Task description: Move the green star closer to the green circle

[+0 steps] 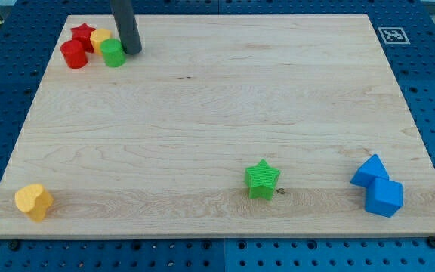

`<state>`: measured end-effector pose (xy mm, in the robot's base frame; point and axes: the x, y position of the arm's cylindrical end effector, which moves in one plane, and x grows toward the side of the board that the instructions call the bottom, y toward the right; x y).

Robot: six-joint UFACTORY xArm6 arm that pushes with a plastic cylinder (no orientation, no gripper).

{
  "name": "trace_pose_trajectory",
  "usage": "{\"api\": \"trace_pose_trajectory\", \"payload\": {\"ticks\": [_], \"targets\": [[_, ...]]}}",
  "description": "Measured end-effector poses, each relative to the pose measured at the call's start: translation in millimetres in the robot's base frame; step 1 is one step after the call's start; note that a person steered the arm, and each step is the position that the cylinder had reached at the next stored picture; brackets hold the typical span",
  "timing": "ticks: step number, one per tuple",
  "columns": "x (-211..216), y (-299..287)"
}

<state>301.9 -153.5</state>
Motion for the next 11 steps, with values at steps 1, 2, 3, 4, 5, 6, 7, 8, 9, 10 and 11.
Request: {"api": "trace_pose_trajectory", "payload": {"ticks": [1,2,3,4,5,6,7,8,9,10,11], "targets": [[54.2,41.5],[115.2,97.0],[172.4,158.9],[190.6,210.9],[185.2,212.3],[248.0,235.9],[248.0,235.9],[262.4,241.7],[302.7,244.7],[303.2,244.7],[303.1,242.8]]}}
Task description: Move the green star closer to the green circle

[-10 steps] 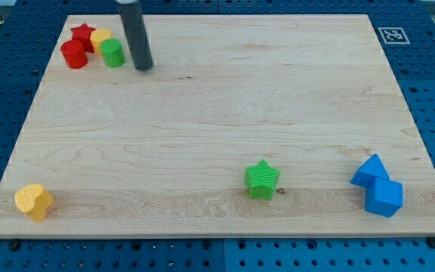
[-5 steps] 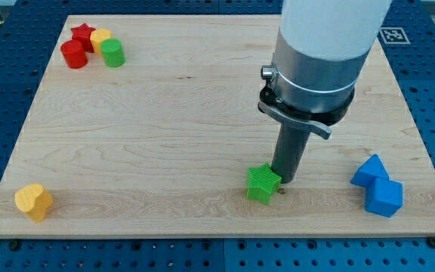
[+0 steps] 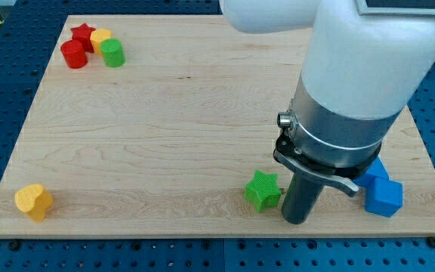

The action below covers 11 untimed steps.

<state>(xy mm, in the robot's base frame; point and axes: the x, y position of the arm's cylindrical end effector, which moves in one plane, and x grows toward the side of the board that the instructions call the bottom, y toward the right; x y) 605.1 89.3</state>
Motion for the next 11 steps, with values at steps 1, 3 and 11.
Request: {"api": "trace_pose_trajectory", "payload": {"ticks": [1,3,11], "targets": [[-22.5,-18.3],[-79.8,-50.5],[-40.2,-80.8]]}}
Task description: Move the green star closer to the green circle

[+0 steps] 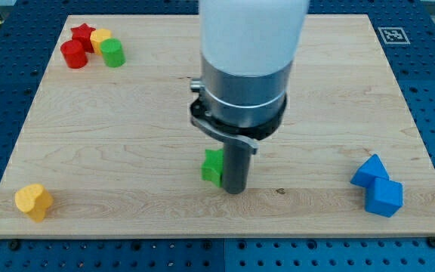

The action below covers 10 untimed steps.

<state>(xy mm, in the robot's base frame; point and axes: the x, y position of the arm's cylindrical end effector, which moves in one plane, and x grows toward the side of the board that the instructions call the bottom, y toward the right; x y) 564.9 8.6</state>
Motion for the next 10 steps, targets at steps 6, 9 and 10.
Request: {"api": "trace_pose_trajectory", "payload": {"ticks": [6,9,10], "targets": [[-122.5,-95.1],[-167.0,-134.2],[-182.2,-144.3]]}}
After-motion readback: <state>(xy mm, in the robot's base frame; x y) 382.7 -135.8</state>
